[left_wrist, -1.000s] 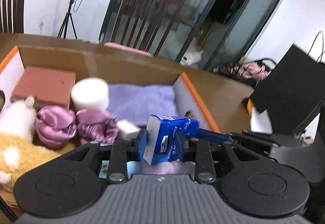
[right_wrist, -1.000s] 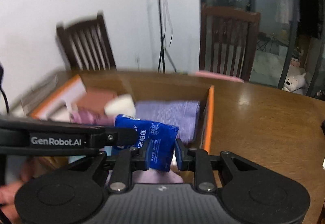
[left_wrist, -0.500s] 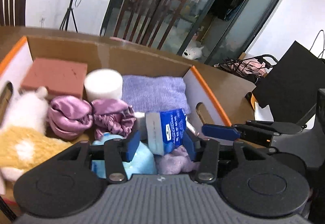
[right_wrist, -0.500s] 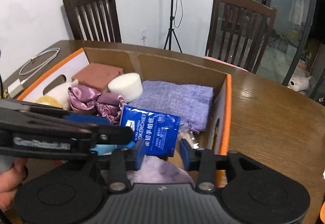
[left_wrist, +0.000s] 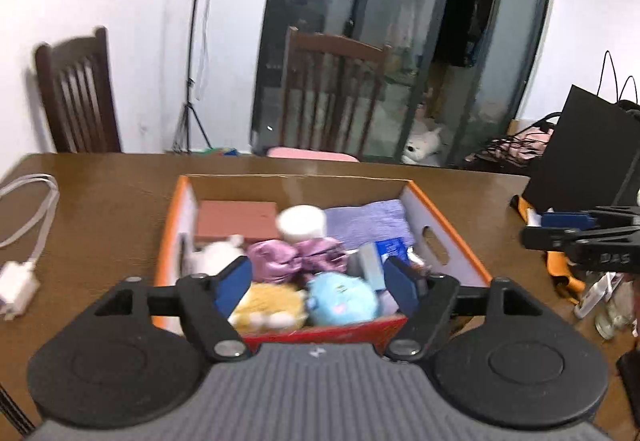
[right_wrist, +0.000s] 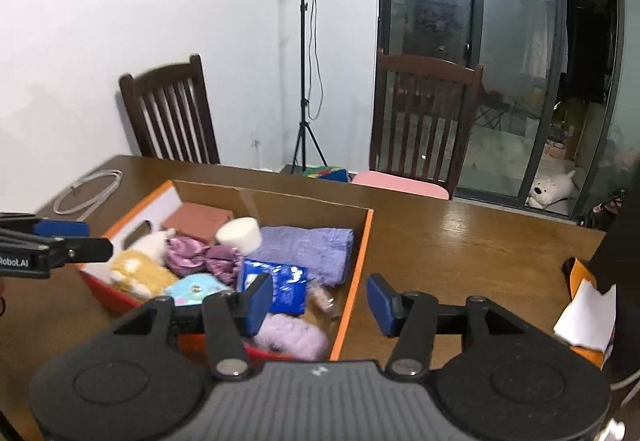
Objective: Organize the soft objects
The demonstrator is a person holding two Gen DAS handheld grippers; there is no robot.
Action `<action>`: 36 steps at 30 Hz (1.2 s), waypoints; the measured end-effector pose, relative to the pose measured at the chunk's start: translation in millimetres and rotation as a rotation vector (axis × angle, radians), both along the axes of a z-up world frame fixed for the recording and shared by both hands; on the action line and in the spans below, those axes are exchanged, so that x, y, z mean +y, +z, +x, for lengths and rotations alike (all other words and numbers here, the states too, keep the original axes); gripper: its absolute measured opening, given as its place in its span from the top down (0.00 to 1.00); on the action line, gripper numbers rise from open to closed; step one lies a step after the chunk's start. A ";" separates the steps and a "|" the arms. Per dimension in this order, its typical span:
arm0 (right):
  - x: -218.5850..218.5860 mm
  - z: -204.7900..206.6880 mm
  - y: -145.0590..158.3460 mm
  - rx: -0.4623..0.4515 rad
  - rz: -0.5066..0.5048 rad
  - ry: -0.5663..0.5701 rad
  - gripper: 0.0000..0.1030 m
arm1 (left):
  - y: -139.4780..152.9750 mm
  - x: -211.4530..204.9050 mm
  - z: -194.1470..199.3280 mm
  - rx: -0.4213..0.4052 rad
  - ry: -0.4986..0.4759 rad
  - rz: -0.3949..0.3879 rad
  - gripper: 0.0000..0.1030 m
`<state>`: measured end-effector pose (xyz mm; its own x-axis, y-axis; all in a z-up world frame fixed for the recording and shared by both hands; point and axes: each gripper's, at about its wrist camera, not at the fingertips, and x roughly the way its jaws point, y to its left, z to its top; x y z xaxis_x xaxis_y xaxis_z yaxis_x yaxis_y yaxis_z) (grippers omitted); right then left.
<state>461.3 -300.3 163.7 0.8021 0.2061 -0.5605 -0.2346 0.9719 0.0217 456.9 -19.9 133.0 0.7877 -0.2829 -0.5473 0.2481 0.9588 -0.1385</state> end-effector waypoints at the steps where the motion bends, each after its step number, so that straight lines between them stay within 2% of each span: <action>1: -0.5 -8.1 1.3 -0.004 0.007 0.002 0.50 | 1.5 3.3 -7.8 -0.007 0.011 0.018 0.27; 5: 5.0 -33.2 3.5 -0.018 0.020 0.004 0.48 | 9.2 13.2 -36.5 -0.041 0.045 0.056 0.22; 7: 7.2 -47.4 6.6 -0.043 0.039 -0.004 0.42 | 13.6 17.7 -52.3 -0.073 0.061 0.071 0.19; 9: 9.6 -62.9 8.1 -0.094 0.055 -0.025 0.28 | 16.0 21.3 -68.3 -0.116 0.084 0.079 0.08; 13: 12.7 -91.2 0.9 -0.139 0.087 -0.042 0.24 | 11.6 25.4 -95.6 -0.192 0.121 0.111 0.02; 17: 16.5 -127.6 -13.1 -0.267 0.114 -0.043 0.10 | 1.1 27.2 -125.1 -0.307 0.145 0.136 0.00; 21: 22.1 -163.6 -31.1 -0.393 0.133 -0.067 0.08 | -13.8 31.0 -151.2 -0.374 0.179 0.105 0.00; 24: 26.0 -184.4 -42.3 -0.434 0.143 -0.071 0.04 | -26.5 36.0 -172.1 -0.408 0.175 0.070 0.00; 30: 34.9 -216.9 -66.2 -0.452 0.143 -0.088 0.01 | -45.1 41.1 -205.0 -0.421 0.175 0.056 0.00; 36: 42.7 -256.3 -83.6 -0.423 0.180 -0.111 0.01 | -53.3 47.4 -246.8 -0.430 0.194 0.056 0.00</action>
<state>205.0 -257.6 80.1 0.9749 0.1705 -0.1429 -0.1544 0.9811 0.1170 210.0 27.4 79.7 0.9815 -0.0878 -0.1701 0.0876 0.9961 -0.0089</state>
